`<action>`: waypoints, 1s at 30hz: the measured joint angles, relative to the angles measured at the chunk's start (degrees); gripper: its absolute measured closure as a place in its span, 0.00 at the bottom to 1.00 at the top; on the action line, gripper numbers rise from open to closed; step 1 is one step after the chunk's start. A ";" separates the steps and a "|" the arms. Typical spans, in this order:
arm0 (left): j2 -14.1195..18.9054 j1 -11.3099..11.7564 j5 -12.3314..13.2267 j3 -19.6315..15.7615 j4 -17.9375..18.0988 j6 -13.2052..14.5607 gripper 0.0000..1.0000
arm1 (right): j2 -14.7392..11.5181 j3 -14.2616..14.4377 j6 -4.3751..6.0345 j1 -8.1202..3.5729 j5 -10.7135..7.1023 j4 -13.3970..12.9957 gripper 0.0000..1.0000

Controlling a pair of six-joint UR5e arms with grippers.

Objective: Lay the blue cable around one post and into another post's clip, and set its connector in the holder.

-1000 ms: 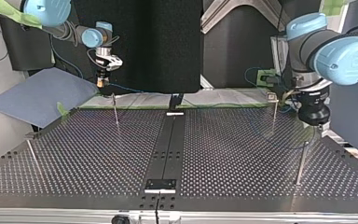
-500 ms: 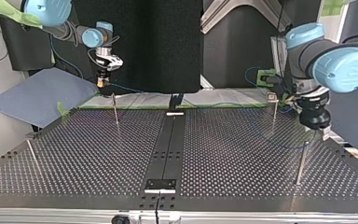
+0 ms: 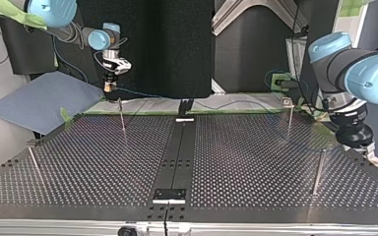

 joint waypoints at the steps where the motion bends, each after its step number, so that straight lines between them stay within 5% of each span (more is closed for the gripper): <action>1: -0.03 0.13 0.01 0.33 -0.04 0.00 0.00 | 0.00 -0.05 -0.04 0.04 0.01 0.02 1.00; 18: -2.12 -0.36 0.65 7.84 -2.62 0.08 0.00 | 0.00 -0.34 -0.32 0.50 0.26 0.33 1.00; 30: -7.28 -1.17 1.04 14.01 -5.08 0.35 0.00 | 0.00 -0.38 -0.34 0.50 0.35 0.33 1.00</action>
